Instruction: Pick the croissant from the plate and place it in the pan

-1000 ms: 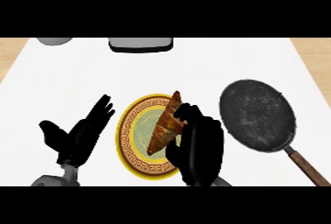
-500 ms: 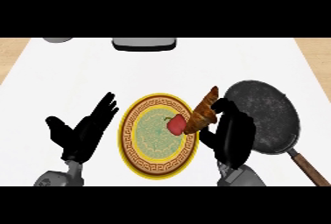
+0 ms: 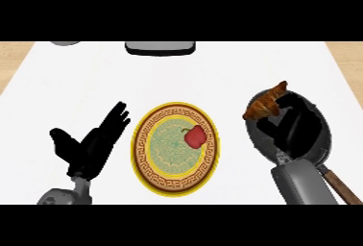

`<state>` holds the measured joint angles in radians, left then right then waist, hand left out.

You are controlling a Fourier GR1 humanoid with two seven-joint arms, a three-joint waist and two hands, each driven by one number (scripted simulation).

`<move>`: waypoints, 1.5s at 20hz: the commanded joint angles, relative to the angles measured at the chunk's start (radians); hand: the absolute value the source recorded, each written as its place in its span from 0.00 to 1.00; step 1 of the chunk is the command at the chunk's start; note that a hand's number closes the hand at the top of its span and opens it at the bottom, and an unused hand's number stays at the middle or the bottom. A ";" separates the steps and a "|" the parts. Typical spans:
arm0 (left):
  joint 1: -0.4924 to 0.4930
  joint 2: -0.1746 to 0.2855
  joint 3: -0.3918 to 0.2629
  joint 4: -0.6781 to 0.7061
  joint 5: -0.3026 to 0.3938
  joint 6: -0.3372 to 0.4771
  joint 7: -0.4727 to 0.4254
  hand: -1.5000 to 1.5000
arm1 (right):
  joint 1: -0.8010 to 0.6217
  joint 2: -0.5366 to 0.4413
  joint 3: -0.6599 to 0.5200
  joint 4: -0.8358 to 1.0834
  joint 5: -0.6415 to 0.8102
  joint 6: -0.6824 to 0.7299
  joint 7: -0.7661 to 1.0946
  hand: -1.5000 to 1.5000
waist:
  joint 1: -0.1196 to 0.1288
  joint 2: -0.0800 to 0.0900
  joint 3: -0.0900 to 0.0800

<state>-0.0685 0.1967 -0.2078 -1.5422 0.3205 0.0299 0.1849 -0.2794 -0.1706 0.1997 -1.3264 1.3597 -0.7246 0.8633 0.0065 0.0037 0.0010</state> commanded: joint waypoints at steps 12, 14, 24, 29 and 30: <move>-0.008 -0.038 -0.003 -0.039 -0.023 -0.002 0.038 0.50 | -0.181 -0.150 -0.249 0.591 -0.448 -0.089 -0.334 0.00 | 0.024 0.006 0.001; -0.040 -0.024 0.025 0.034 -0.019 -0.029 0.017 0.50 | -0.236 -0.156 -0.262 0.672 -0.493 -0.041 -0.385 0.00 | 0.019 0.008 0.001; -0.035 -0.037 0.025 -0.028 -0.018 -0.016 0.058 0.50 | -0.244 -0.118 -0.494 0.617 -0.922 -0.085 -0.979 0.00 | 0.007 0.003 0.005; 0.048 -0.056 -0.002 -0.040 -0.048 -0.010 0.008 0.50 | -0.173 -0.074 -0.623 0.561 -1.155 0.039 -1.174 0.00 | 0.001 -0.001 0.003; 0.069 -0.017 0.023 -0.053 -0.036 -0.034 0.012 0.50 | -0.139 -0.068 -0.654 0.573 -1.192 0.053 -1.223 0.00 | 0.003 -0.001 0.002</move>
<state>-0.0563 0.1639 -0.1879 -1.5690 0.2855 0.0073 0.2057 -0.4802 -0.2660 -0.3656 -0.7296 0.3191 -0.7428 -0.2037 0.0112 0.0040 0.0029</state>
